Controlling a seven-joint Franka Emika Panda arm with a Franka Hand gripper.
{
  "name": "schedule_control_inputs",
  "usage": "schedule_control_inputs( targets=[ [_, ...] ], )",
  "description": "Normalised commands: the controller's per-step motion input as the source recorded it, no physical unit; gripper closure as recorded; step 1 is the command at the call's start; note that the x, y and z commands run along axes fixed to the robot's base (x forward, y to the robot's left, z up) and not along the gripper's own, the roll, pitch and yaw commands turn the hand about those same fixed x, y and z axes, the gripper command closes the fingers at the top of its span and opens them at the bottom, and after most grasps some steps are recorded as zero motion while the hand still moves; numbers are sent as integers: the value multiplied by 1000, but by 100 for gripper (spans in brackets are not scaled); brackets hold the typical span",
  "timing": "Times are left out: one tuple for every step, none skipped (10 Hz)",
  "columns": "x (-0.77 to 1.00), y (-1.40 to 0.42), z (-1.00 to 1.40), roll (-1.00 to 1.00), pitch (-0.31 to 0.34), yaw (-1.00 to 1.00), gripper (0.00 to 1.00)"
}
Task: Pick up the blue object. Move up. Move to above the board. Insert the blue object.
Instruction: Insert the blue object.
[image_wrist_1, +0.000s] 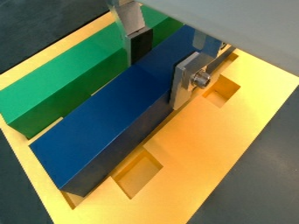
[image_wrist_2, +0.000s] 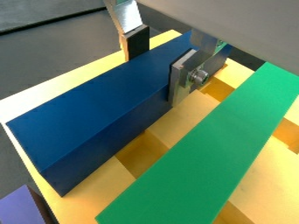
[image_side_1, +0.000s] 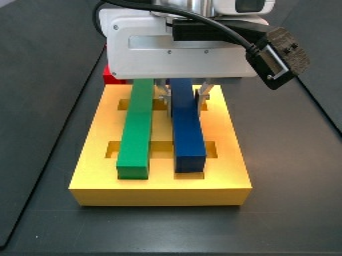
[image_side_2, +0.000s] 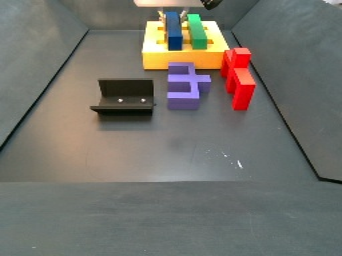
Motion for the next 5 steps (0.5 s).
schedule_control_inputs(
  targets=[
    [134, -140, -251, 3, 9, -114, 100],
    [211, -140, -266, 3, 10, -180, 100],
    [160, -97, -283, 34, 21, -194, 100],
    [9, -46, -266, 53, 36, -154, 100],
    [0, -3, -249, 30, 20, -117, 100]
  ],
)
